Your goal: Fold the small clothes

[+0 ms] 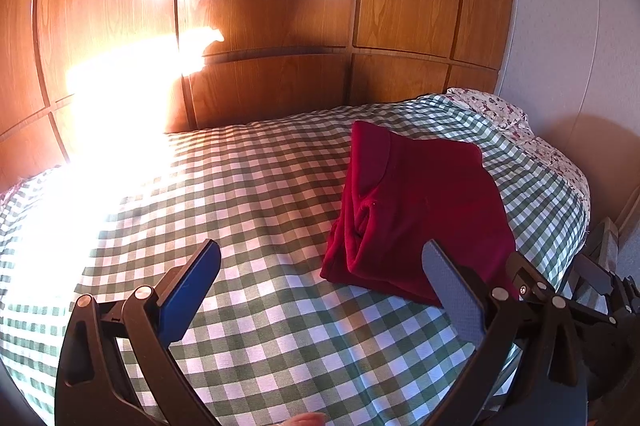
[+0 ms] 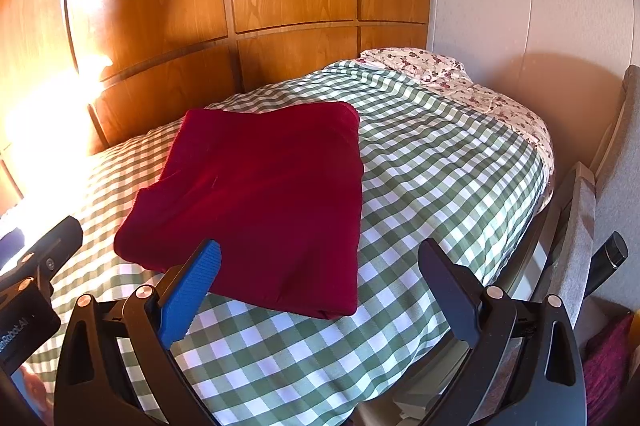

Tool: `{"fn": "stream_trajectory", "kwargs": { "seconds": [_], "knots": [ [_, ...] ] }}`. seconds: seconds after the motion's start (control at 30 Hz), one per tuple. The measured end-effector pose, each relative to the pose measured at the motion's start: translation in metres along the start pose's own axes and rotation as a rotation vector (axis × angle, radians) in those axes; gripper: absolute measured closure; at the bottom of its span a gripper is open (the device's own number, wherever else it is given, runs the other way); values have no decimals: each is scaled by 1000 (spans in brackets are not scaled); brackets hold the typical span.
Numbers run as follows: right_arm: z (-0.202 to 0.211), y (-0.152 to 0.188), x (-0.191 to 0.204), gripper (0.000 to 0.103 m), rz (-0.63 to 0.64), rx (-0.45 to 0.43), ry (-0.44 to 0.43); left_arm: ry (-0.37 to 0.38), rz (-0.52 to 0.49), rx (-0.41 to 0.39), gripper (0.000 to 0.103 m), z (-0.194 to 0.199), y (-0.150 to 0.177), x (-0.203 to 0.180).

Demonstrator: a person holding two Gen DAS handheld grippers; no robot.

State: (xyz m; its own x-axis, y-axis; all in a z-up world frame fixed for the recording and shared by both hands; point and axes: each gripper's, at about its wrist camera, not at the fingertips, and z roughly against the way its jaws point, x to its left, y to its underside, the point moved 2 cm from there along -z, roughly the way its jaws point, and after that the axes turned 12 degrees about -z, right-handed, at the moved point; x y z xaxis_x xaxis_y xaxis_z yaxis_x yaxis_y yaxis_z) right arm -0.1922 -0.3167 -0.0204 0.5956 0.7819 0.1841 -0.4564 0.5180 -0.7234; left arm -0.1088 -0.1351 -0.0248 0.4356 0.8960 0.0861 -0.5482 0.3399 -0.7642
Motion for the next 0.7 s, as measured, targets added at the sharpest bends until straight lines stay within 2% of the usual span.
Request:
{"fn": "stream_trajectory", "kwargs": {
  "seconds": [0.3,0.47,0.7],
  "knots": [
    [-4,3,1,5,5,17,-9,-6,10,-1,3,-3,2,2],
    [-5,4,1,5,4,22,-12,-7,22,42,3,-12,5,6],
    [-6,0,0,5,-6,8,-2,-16,24,40,3,-13,8,6]
  ]
}}
